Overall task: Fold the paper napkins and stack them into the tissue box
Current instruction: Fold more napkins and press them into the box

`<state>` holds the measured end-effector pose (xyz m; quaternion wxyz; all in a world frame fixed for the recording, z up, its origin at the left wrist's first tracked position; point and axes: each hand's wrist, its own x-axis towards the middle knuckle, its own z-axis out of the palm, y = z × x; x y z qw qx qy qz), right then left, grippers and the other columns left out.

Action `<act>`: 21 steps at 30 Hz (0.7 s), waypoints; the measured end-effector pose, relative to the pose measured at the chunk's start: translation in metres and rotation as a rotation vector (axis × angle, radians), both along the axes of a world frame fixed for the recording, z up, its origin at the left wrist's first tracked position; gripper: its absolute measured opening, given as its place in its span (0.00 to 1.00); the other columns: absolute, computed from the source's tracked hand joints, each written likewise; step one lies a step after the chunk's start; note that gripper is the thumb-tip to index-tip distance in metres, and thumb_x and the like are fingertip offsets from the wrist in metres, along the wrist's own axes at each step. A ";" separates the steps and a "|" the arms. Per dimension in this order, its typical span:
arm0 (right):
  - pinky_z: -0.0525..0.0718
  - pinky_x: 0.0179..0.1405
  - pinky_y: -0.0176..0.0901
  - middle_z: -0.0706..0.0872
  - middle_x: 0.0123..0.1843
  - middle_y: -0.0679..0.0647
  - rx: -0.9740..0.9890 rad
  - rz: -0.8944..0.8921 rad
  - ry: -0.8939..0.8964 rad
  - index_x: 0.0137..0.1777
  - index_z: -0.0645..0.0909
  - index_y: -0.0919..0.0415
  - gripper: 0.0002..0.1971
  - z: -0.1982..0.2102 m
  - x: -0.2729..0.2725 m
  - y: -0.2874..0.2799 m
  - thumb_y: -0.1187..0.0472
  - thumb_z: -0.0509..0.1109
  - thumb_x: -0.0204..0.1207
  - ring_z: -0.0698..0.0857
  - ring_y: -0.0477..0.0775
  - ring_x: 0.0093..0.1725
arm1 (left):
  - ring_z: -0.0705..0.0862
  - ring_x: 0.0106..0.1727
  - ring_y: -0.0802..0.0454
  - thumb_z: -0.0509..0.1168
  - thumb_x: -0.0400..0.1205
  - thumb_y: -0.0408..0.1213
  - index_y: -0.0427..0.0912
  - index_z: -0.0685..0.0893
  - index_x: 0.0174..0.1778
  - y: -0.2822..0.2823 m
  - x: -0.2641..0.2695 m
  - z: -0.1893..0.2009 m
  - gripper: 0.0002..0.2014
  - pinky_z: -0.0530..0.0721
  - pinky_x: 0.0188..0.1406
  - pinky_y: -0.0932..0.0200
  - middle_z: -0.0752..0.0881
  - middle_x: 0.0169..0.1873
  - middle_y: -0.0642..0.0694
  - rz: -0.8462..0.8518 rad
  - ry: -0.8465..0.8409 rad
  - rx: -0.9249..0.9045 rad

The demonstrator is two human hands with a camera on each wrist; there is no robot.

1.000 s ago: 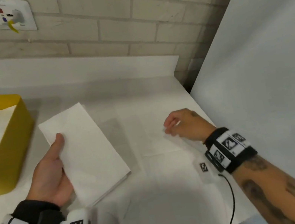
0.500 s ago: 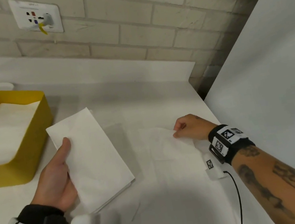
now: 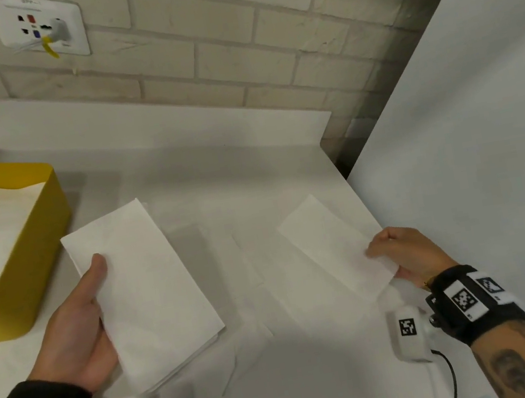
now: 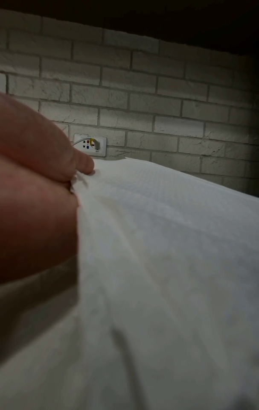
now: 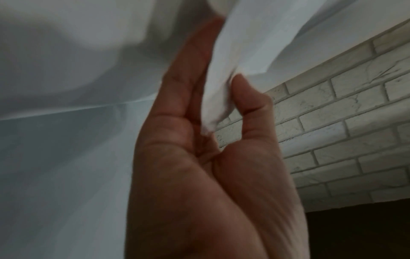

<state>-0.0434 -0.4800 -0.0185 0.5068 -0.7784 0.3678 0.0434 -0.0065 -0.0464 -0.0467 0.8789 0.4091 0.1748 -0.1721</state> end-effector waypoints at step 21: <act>0.89 0.47 0.44 0.94 0.48 0.48 -0.126 0.580 0.056 0.51 0.91 0.55 0.15 0.057 0.003 0.102 0.43 0.75 0.78 0.93 0.49 0.46 | 0.94 0.50 0.48 0.58 0.89 0.53 0.58 0.97 0.41 -0.006 -0.010 0.012 0.21 0.92 0.42 0.43 0.94 0.56 0.46 -0.026 -0.018 -0.029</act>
